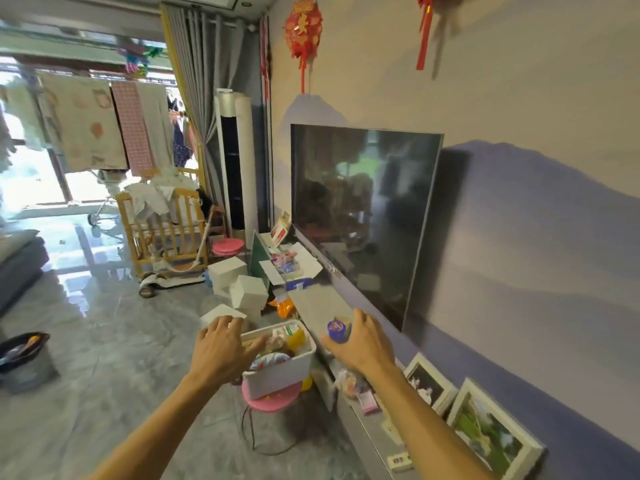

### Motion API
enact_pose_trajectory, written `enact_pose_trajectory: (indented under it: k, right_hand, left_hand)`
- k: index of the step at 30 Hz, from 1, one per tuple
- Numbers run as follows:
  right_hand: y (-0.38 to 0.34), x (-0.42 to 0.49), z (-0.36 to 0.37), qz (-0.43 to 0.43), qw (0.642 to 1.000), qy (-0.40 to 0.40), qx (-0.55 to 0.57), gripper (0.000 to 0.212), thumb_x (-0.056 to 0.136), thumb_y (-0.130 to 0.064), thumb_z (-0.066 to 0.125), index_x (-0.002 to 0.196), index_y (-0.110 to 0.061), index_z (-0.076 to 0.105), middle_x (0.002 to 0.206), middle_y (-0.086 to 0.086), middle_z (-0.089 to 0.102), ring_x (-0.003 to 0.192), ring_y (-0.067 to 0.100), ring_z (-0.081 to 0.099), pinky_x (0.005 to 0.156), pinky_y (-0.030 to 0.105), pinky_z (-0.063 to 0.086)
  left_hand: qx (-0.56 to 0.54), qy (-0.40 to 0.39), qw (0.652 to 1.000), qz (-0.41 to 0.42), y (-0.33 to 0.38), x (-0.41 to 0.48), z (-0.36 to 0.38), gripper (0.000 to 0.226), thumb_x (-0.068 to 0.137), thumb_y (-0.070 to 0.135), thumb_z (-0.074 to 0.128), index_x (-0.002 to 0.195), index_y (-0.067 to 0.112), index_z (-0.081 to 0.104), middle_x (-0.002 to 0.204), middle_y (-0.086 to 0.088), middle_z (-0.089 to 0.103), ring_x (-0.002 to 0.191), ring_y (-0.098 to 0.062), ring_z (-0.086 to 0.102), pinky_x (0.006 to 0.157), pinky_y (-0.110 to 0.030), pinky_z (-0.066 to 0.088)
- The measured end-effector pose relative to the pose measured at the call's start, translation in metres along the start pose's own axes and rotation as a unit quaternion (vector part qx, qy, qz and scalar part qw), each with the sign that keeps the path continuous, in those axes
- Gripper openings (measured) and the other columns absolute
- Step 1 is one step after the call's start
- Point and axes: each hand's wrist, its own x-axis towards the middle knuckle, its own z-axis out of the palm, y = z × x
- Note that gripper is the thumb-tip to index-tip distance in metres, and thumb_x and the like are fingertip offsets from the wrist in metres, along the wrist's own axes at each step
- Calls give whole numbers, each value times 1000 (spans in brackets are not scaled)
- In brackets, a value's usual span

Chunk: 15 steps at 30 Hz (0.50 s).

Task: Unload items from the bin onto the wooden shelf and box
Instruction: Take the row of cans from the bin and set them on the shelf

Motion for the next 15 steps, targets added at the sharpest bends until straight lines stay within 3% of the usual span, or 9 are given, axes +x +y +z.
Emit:
enact_pose_trajectory:
  k: [7,15]
  right_hand:
    - [-63,93,70,-27,998,-50,-1,115,85,-84,58,165,-10,19,168,13,32,150,34,38,112,47,45]
    - [-63,221,136,-47,994,-102,-11,113,87,-80,61,165,-11,17,168,14,31,152,34,34,114,48,41]
  left_hand:
    - [21,-24,999,-41,-79,82,31,91,87,91,31,143,24,58,148,-3,58,137,-22,52,113,-45,39]
    - [4,-72,995,-66,-94,176,110,94,86,93,28,145,27,55,148,-2,58,134,-23,54,114,-46,39]
